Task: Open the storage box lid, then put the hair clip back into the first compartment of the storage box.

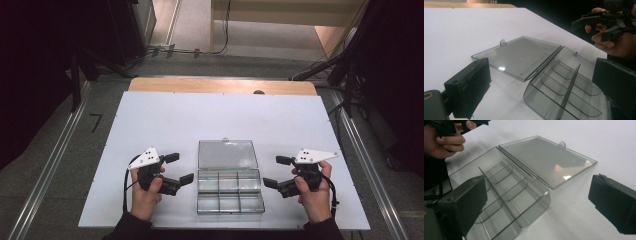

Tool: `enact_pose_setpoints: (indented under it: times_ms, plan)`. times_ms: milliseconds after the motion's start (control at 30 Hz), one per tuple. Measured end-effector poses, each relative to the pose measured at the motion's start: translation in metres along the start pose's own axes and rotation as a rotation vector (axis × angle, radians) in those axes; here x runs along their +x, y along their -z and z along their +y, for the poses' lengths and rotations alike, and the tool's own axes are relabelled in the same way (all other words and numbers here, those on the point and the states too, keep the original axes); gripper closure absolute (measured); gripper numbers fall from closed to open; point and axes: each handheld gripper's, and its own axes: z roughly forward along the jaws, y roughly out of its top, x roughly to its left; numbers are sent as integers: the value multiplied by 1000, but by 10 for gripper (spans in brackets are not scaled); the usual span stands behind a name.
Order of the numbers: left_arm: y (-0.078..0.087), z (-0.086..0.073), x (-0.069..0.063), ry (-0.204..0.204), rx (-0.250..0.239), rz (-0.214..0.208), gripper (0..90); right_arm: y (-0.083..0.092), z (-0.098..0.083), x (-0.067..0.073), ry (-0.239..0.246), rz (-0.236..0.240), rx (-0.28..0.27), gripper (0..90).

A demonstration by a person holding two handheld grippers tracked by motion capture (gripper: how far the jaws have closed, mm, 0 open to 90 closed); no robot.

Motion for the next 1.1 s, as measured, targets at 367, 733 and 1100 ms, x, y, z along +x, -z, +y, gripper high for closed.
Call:
enact_pose_setpoints:
  times_ms: [367,733,1100]
  plan:
    - [19,-5,0,-22,-20,42,16,19,-11,-12,-36,-47,-18,6]
    - [41,-15,0,-30,-13,76,16,31,-19,-20,-52,-85,-2,7]
    - [57,-26,4,-24,-14,112,16,40,-29,-32,-64,-99,12,23]
